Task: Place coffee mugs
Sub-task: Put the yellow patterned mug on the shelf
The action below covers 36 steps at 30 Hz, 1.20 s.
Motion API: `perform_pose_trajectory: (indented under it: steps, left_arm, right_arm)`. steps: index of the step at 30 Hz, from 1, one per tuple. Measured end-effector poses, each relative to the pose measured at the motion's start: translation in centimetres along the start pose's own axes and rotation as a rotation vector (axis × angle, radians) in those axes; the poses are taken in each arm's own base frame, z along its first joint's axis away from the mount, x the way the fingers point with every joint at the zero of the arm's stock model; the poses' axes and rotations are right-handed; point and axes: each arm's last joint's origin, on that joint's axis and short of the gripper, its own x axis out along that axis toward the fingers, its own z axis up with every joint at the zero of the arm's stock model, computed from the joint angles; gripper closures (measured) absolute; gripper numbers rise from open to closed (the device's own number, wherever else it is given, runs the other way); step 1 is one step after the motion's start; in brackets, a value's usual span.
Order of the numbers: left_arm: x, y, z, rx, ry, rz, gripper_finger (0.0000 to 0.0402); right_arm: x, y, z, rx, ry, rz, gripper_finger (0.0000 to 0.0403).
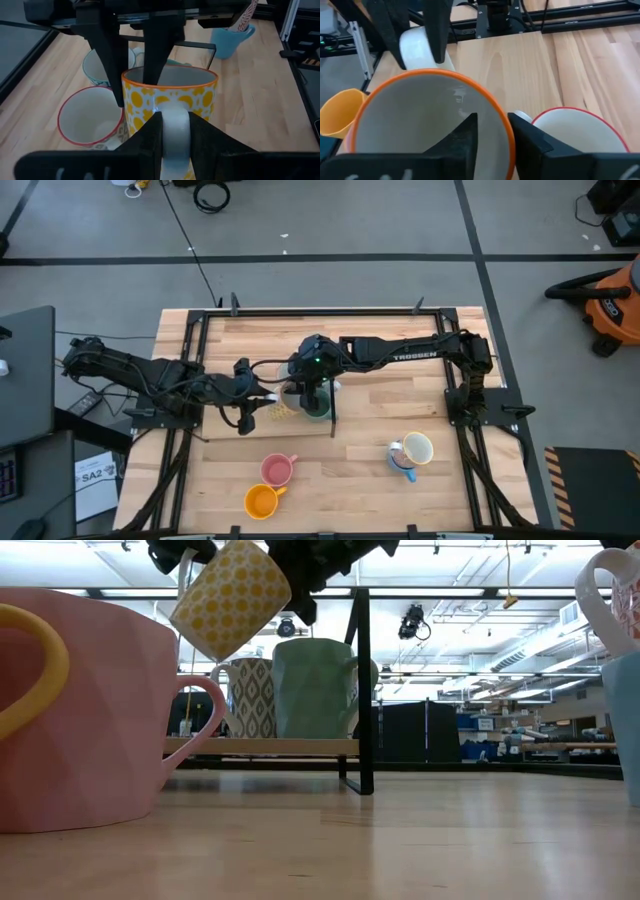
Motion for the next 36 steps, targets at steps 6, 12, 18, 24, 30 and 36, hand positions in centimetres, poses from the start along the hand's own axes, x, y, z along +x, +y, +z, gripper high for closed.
perform_pose_trajectory:
  steps: [6, 12, 18, 24, 30, 36]
  left_arm:
    - [-0.4, 0.1, 0.1, -0.006, -0.013, -0.003, 0.0328]
    - [-1.8, 0.7, 0.0, -0.034, -0.026, -0.005, 0.0328]
    - [-3.5, 1.6, -0.5, -0.061, -0.026, 0.02, 0.0328]
    - [-5.4, 2.8, -1.1, -0.08, -0.04, 0.1, 0.0328]
    - [-6.8, 4.3, -2.7, -0.134, -0.012, 0.259, 0.0328]
    - [-5.4, 4.8, -5.3, -0.181, -0.039, 0.384, 0.0328]
  right_arm:
    - [-0.5, 0.0, 0.2, 0.0, -0.006, 0.013, 0.0245]
    - [-3.3, -0.4, 1.5, -0.023, -0.056, -0.004, 0.0238]
    - [-7.1, -1.1, 2.6, -0.026, -0.107, -0.037, 0.0238]
    - [-11.0, -1.9, 3.5, -0.012, -0.156, -0.075, 0.0239]
    - [-13.9, -2.3, 3.9, -0.004, -0.2, -0.107, 0.0238]
    - [-15.0, -2.3, 3.9, 0.006, -0.204, -0.115, 0.0239]
